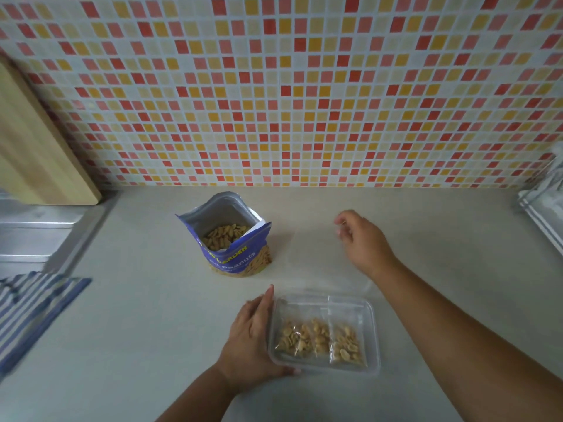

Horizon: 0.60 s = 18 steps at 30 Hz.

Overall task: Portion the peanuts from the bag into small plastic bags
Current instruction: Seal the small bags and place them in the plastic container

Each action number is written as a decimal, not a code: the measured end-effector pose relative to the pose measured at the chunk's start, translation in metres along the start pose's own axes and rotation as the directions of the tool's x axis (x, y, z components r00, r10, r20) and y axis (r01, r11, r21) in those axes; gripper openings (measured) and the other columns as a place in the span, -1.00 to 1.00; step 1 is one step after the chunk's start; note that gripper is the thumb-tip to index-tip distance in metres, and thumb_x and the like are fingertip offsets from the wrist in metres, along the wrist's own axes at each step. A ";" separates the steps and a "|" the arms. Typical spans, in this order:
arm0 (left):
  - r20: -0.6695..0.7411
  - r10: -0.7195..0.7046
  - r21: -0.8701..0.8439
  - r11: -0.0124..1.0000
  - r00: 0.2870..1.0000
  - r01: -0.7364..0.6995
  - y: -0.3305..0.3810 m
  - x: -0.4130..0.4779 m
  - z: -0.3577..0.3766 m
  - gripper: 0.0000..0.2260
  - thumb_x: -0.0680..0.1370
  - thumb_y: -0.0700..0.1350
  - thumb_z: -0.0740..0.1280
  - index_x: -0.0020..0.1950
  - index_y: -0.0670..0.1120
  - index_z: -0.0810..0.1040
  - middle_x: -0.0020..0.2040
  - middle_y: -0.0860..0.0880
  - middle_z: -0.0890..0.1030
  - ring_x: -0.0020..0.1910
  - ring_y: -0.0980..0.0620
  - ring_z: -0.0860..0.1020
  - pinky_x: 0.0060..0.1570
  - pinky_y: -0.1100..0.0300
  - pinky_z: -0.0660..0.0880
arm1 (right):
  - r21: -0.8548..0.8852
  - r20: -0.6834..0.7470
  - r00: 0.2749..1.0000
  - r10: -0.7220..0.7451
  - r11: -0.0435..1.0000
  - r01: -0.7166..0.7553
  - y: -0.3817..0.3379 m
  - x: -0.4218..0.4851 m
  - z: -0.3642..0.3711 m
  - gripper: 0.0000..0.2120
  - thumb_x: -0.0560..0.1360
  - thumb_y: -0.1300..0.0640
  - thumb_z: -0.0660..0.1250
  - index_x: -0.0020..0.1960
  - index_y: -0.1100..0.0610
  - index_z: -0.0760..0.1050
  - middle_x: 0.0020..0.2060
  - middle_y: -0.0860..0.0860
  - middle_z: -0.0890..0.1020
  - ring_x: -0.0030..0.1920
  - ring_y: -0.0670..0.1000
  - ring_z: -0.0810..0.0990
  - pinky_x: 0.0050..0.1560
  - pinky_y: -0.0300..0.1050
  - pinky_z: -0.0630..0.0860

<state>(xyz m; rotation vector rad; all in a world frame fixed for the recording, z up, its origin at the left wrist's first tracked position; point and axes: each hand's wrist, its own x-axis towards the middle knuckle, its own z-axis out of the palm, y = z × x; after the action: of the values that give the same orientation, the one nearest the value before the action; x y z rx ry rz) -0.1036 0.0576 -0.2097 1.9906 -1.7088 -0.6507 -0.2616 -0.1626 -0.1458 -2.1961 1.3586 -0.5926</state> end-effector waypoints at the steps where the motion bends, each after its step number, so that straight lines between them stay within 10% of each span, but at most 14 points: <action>1: 0.000 0.002 -0.007 1.000 1.000 -0.002 0.000 0.000 0.000 0.26 0.06 0.49 0.40 0.49 0.03 -0.25 0.48 0.08 0.16 0.28 0.34 -0.06 0.28 0.55 -0.24 | 0.050 -0.079 0.997 -0.010 0.999 0.014 -0.007 0.000 -0.010 -0.83 0.54 0.20 0.25 0.11 0.12 0.51 -0.11 0.04 0.62 -0.08 0.09 0.60 -0.04 -0.13 0.47; 5: -0.030 0.039 0.010 0.999 0.999 -0.038 0.001 0.002 -0.002 0.25 0.08 0.50 0.37 0.54 -0.12 -0.05 0.42 0.04 0.29 0.31 0.24 0.09 0.36 0.40 -0.03 | 0.331 -0.024 0.999 0.035 0.943 -0.025 -0.031 -0.011 -0.036 -0.91 0.49 0.23 0.34 -0.04 0.08 0.58 -0.23 -0.01 0.57 -0.22 -0.05 0.51 -0.17 -0.25 0.40; 9: -0.078 0.113 0.074 0.991 0.990 -0.107 0.000 0.004 0.002 0.15 0.12 0.52 0.29 0.46 -0.21 0.13 0.34 0.00 0.39 0.26 0.06 0.30 0.33 0.30 0.12 | 0.130 0.358 0.934 0.012 0.989 -0.063 -0.036 -0.048 -0.009 -0.88 0.45 0.24 0.37 -0.12 0.04 0.61 -0.27 -0.03 0.58 -0.26 -0.10 0.50 -0.21 -0.29 0.39; 18: -0.053 0.085 0.136 0.988 0.995 -0.077 -0.002 0.004 0.002 0.18 0.15 0.61 0.12 0.45 -0.28 0.24 0.35 0.04 0.39 0.27 0.06 0.27 0.30 0.16 0.18 | -0.044 0.340 0.940 0.037 0.999 -0.023 -0.034 -0.080 0.016 -0.85 0.54 0.15 0.27 0.04 0.08 0.60 -0.25 -0.16 0.53 0.01 -0.02 0.50 -0.01 -0.22 0.40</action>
<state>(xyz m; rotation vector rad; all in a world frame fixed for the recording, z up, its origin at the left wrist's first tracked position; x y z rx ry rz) -0.1031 0.0542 -0.2130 1.9961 -1.8299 -0.4559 -0.2613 -0.0743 -0.1467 -2.1793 1.2240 -0.1614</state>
